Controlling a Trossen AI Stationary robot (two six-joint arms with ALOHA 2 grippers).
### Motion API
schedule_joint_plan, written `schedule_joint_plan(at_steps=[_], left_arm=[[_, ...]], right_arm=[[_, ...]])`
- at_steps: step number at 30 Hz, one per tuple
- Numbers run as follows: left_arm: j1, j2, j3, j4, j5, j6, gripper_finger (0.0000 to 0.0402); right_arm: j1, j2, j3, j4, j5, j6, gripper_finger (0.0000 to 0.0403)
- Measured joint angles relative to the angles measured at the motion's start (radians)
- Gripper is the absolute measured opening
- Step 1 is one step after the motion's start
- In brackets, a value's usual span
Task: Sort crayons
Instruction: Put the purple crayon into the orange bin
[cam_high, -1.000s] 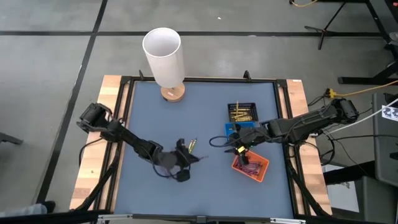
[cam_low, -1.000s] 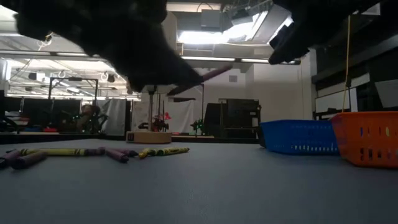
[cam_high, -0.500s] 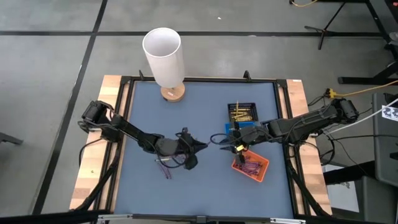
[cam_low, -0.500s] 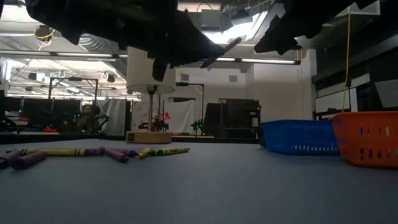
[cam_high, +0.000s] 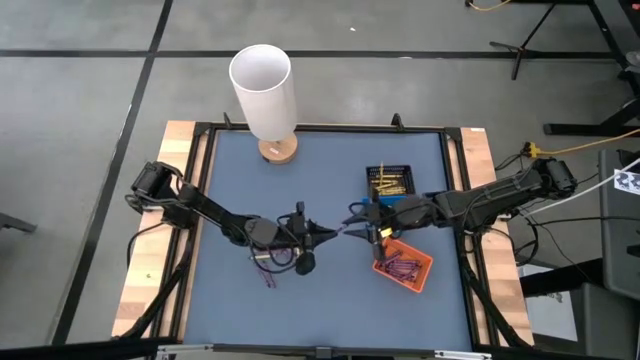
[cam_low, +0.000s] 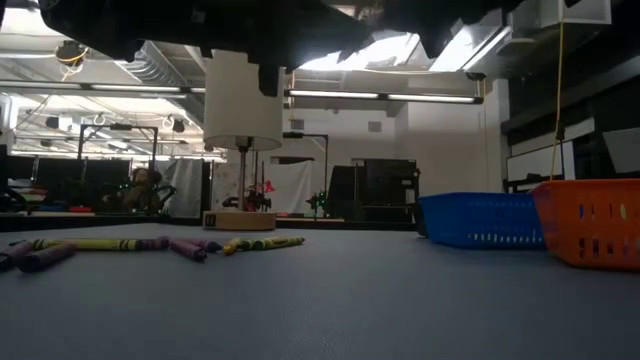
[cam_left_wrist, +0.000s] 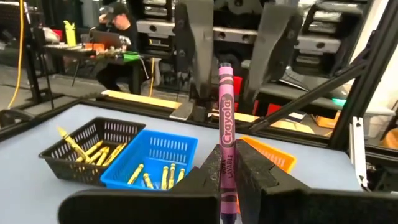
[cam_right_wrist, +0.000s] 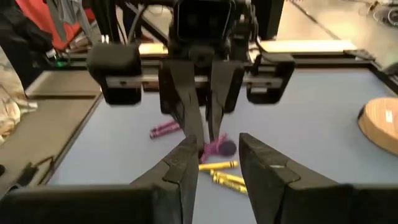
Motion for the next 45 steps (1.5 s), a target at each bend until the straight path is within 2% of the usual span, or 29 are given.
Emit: schedule_joint_plan(at_steps=[11, 25, 33, 45], left_arm=[[0.0, 0.0, 0.0, 0.002, 0.0, 0.002, 0.0008], [-0.001, 0.0, 0.0, -0.018, 0.001, 0.006, 0.0008], [-0.001, 0.0, 0.0, -0.011, -0.001, 0.004, 0.0008], [-0.001, 0.0, 0.0, -0.011, -0.001, 0.002, 0.0008]], right_arm=[[0.0, 0.026, 0.0, 0.048, -0.008, -0.003, 0.0109], [0.0, 0.095, 0.0, 0.063, -0.014, -0.052, 0.0009], [0.0, 0.097, -0.002, 0.092, -0.013, -0.056, 0.0032], [0.0, 0.097, -0.002, 0.099, -0.015, -0.054, 0.0037]])
